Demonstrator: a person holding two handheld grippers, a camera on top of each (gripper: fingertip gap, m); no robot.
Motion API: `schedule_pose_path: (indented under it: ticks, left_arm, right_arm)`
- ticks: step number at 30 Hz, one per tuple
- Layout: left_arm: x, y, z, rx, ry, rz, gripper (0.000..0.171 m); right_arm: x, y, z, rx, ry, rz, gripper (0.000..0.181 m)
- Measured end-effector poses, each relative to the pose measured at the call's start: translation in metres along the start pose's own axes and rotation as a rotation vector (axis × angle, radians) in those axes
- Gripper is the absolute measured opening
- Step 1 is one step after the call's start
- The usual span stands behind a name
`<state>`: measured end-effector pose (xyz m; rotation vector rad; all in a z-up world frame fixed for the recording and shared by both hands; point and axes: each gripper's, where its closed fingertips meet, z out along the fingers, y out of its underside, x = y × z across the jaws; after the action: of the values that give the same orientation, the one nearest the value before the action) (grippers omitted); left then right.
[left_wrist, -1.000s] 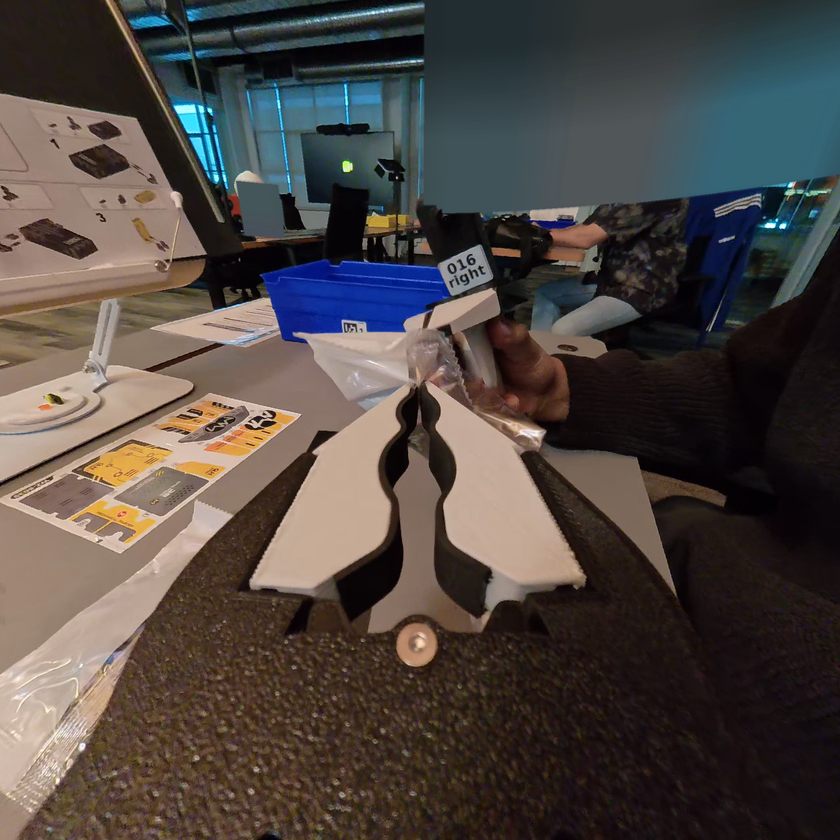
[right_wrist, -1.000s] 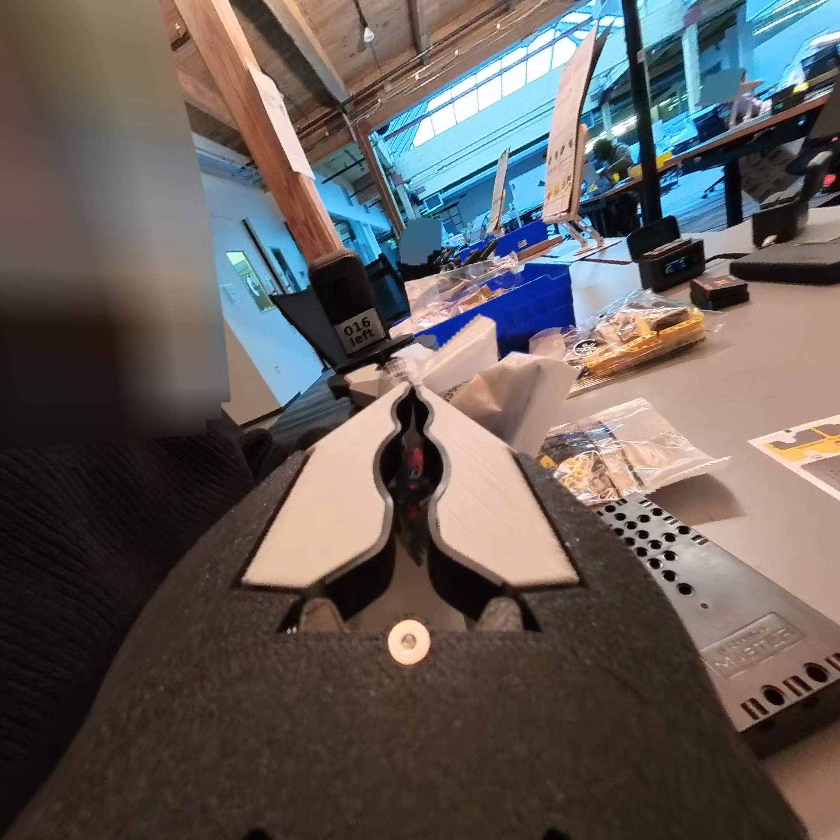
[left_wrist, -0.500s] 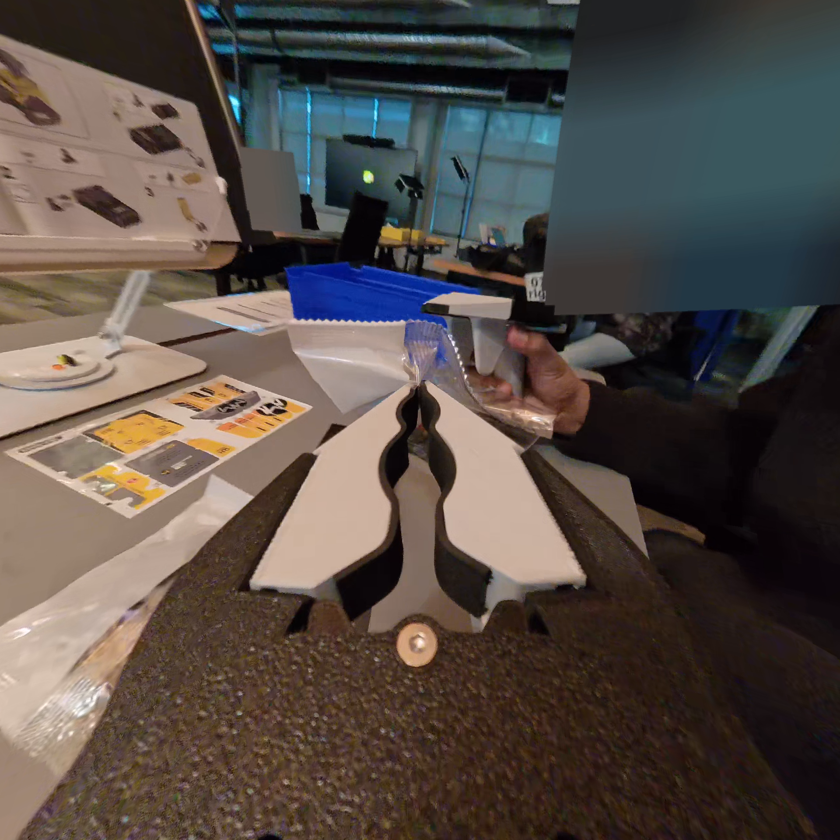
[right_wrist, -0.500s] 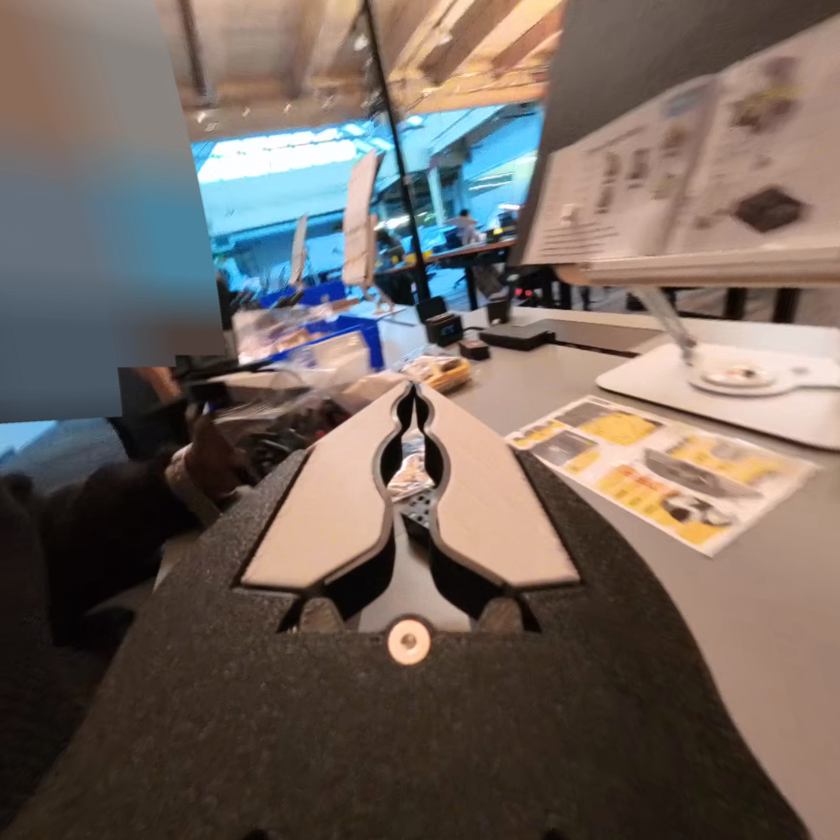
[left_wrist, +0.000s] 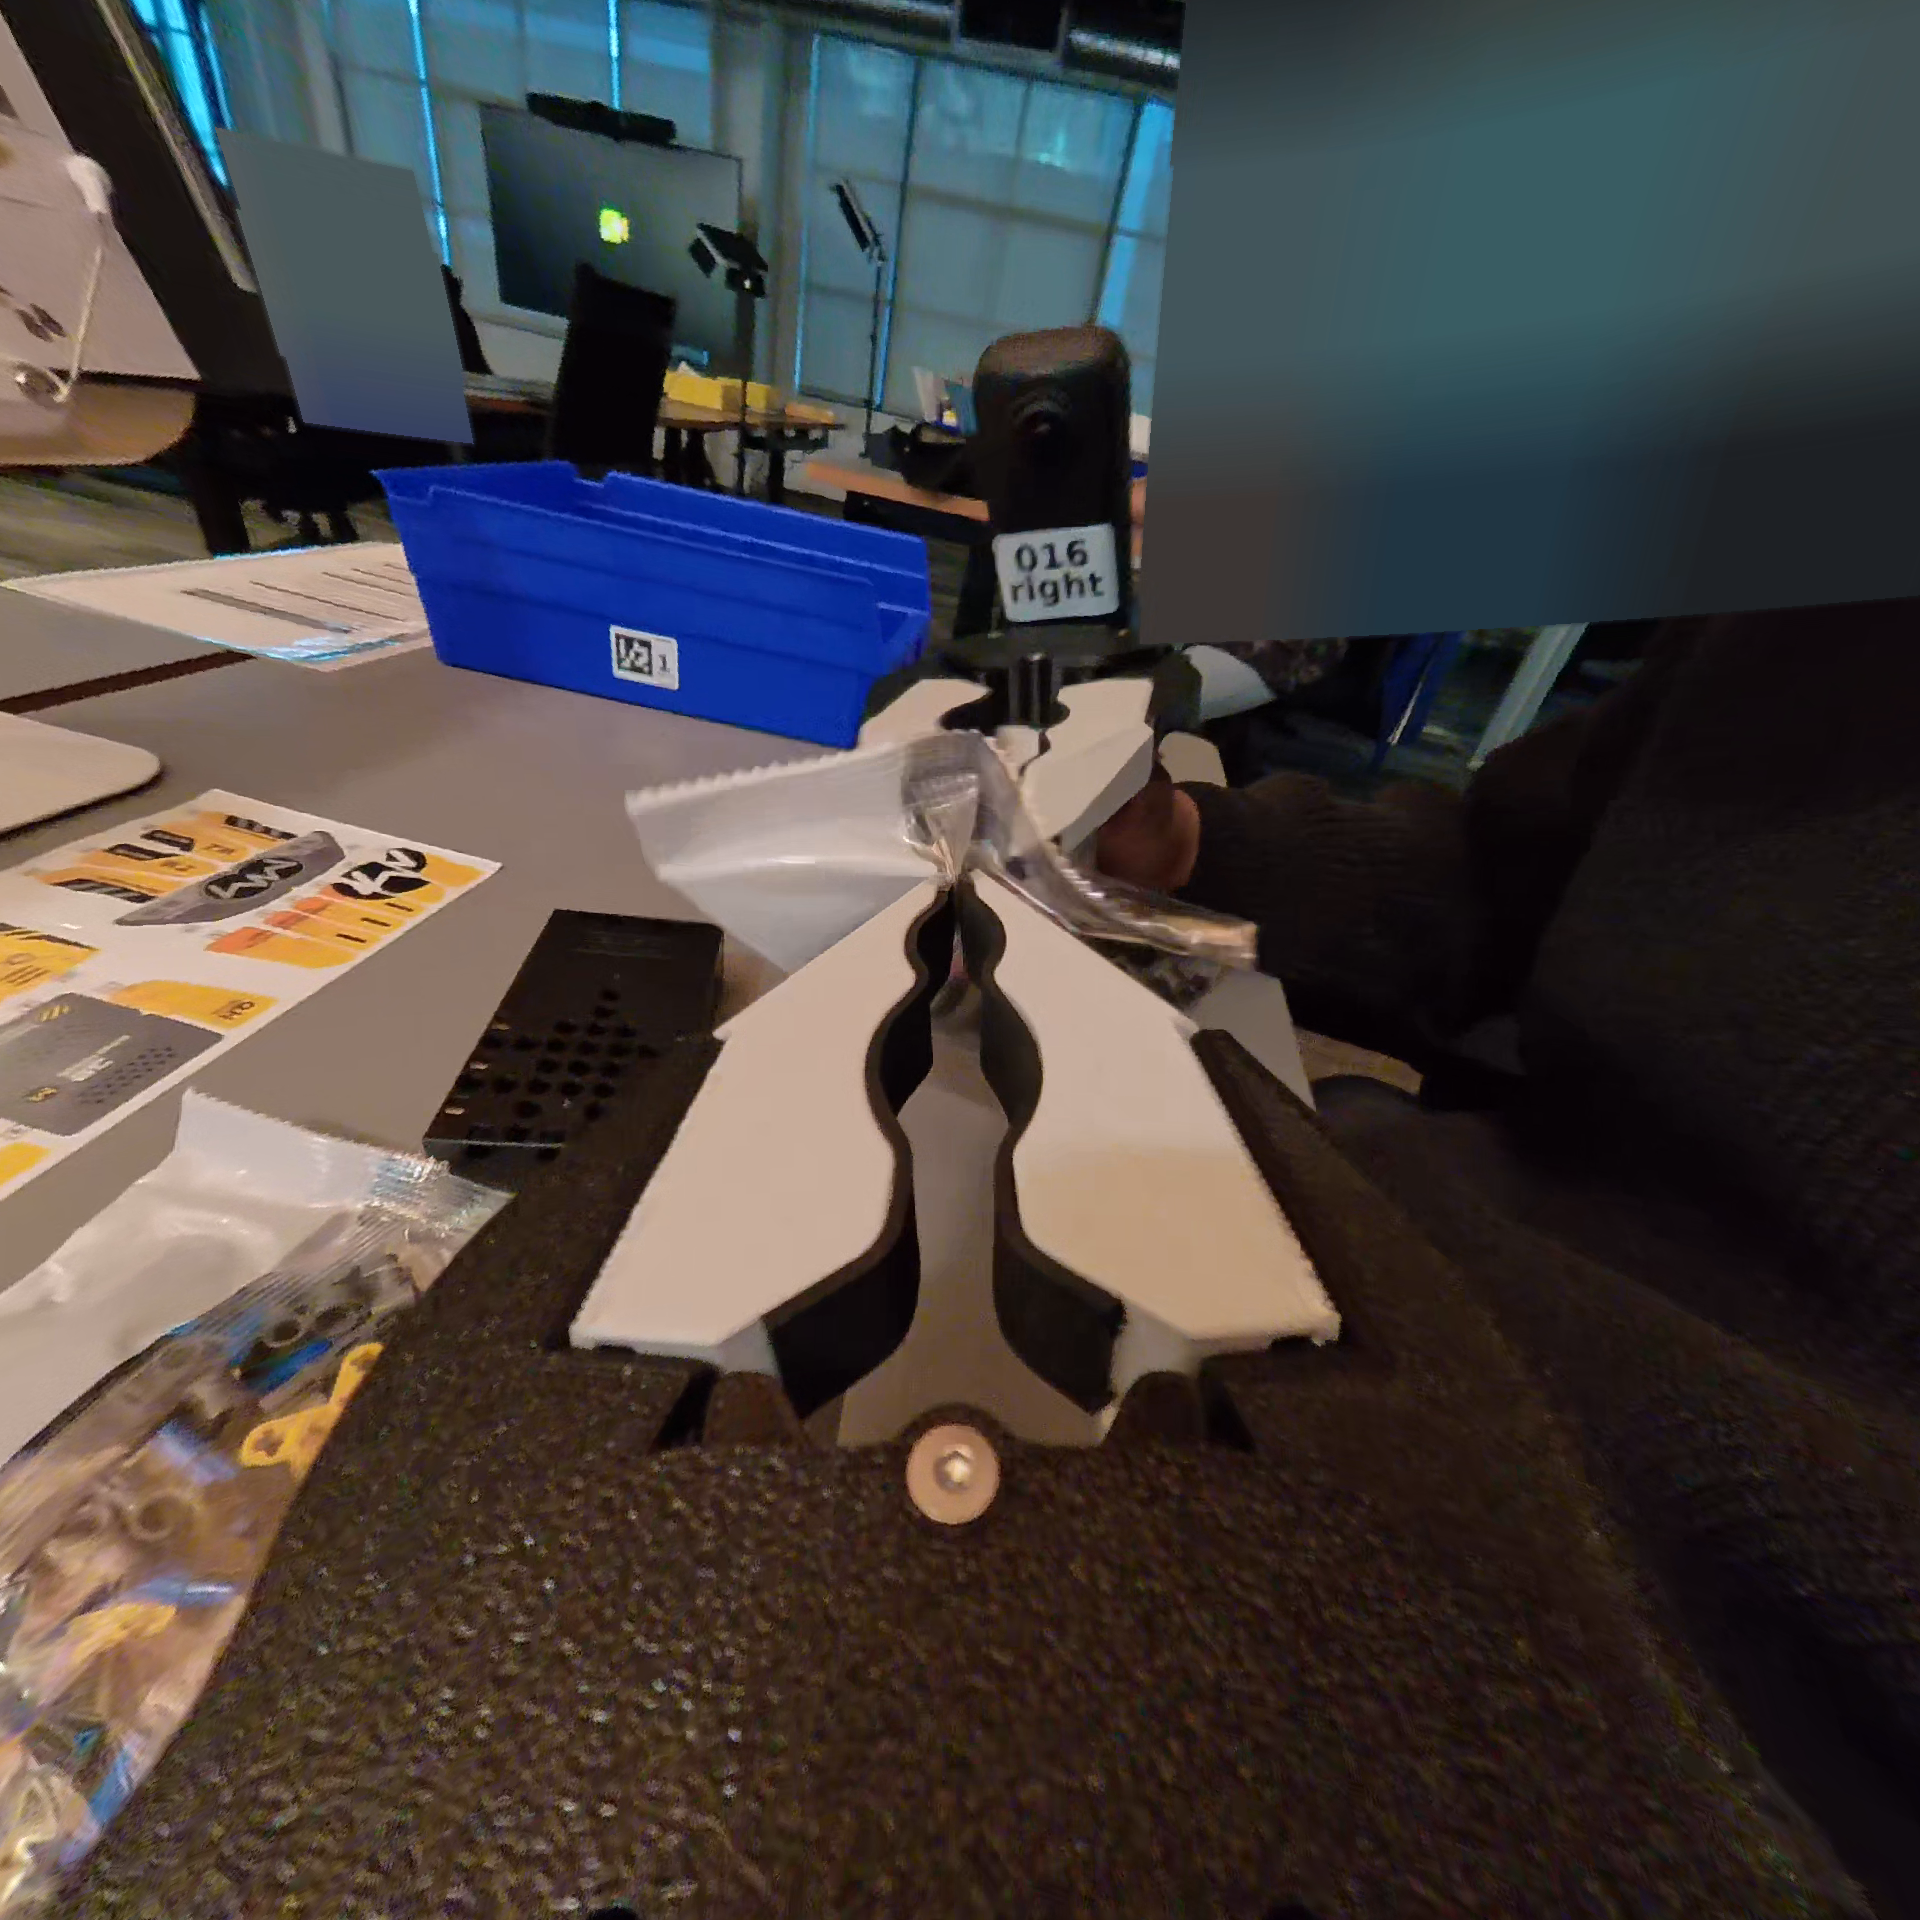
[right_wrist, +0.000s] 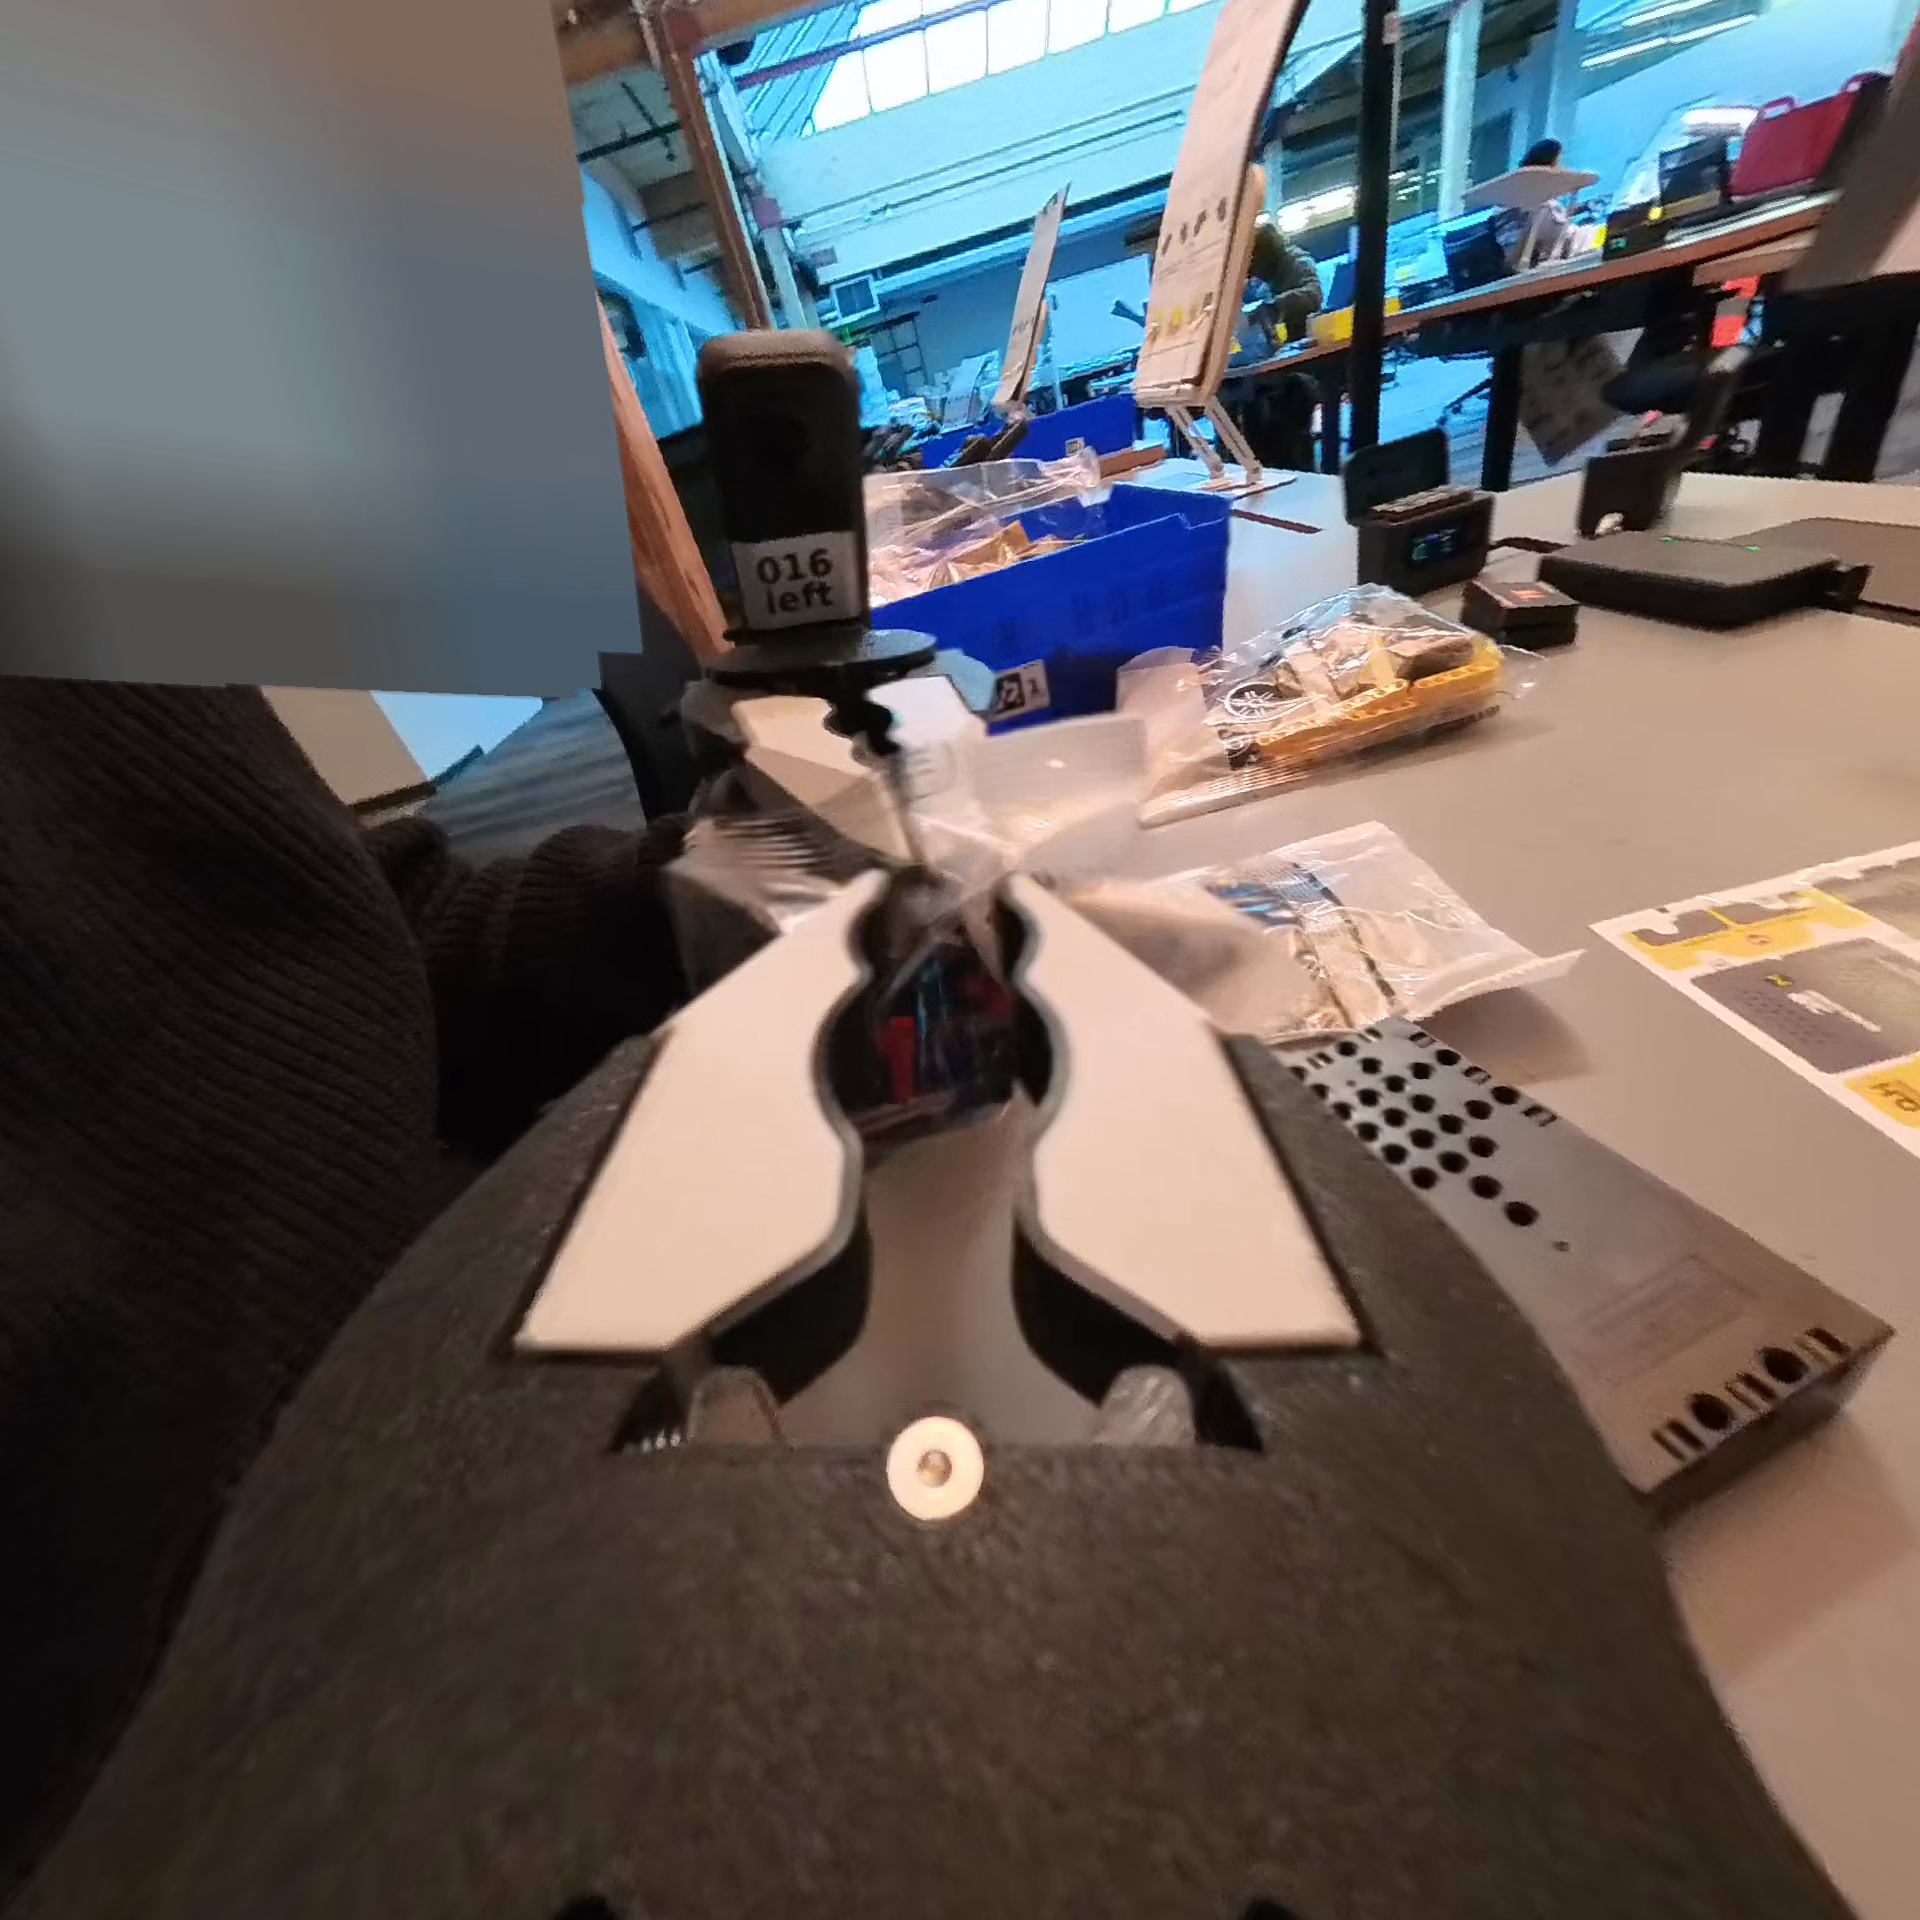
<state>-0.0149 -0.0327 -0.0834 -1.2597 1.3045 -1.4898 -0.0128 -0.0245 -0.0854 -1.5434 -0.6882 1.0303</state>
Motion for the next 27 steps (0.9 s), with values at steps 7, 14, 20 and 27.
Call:
schedule_pose_path:
  ticks: [7,14,20,27]
  left_arm:
    - [-0.011,-0.004,0.002,0.016,-0.081,0.007,0.000]
    - [-0.014,-0.007,0.005,0.035,-0.116,0.004,0.000]
    - [-0.018,-0.002,0.008,0.003,-0.157,0.027,0.000]
    - [-0.013,-0.003,0.012,0.012,-0.167,0.037,0.000]
  right_arm:
    - [0.013,-0.010,-0.002,0.015,0.106,-0.046,0.000]
    - [0.021,-0.019,-0.008,0.060,0.211,-0.014,0.000]
    - [0.031,-0.015,-0.010,0.060,0.313,0.026,0.000]
    - [0.031,-0.015,-0.015,0.192,0.329,0.189,0.000]
